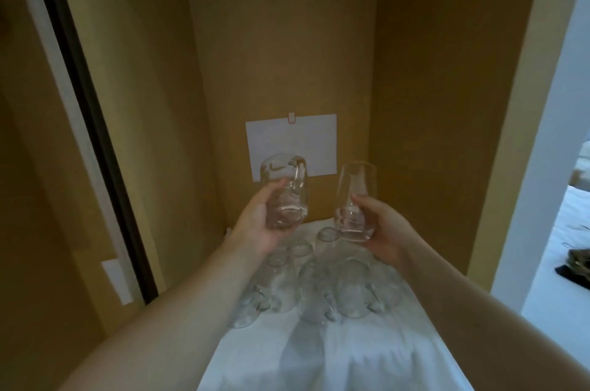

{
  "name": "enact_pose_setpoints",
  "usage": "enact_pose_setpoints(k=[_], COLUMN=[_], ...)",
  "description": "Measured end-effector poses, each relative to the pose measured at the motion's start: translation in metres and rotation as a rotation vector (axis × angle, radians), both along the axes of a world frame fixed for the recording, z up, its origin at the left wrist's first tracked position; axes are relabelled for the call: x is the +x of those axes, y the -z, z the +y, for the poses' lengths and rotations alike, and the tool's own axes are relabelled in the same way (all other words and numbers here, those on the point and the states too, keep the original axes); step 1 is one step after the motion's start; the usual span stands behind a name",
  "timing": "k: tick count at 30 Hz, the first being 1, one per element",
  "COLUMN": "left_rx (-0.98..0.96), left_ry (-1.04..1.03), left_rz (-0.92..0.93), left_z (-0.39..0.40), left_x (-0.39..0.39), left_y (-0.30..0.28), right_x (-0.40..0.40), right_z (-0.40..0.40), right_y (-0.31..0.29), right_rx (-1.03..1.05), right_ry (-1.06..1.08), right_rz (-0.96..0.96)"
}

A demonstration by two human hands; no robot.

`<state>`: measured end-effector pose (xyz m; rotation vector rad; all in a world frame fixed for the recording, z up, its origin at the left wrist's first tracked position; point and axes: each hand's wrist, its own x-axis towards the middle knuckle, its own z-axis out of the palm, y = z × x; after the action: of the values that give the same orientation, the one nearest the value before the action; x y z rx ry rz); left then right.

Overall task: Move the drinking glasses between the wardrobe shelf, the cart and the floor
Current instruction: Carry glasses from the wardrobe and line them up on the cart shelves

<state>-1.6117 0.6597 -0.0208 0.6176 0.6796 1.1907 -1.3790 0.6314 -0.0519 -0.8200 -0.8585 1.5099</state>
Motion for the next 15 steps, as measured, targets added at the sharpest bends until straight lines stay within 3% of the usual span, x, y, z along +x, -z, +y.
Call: enact_pose_setpoints(k=[7, 15], left_rx=[-0.033, -0.032], left_ry=[0.112, 0.467], left_rz=[-0.009, -0.002], left_z=[-0.006, -0.033], left_x=[-0.012, 0.026], left_y=[0.017, 0.036], right_x=[-0.023, -0.017], right_z=[-0.037, -0.117], right_y=[0.021, 0.033], right_rx=[0.016, -0.054], right_ry=[0.147, 0.359], right_rz=[0.114, -0.076])
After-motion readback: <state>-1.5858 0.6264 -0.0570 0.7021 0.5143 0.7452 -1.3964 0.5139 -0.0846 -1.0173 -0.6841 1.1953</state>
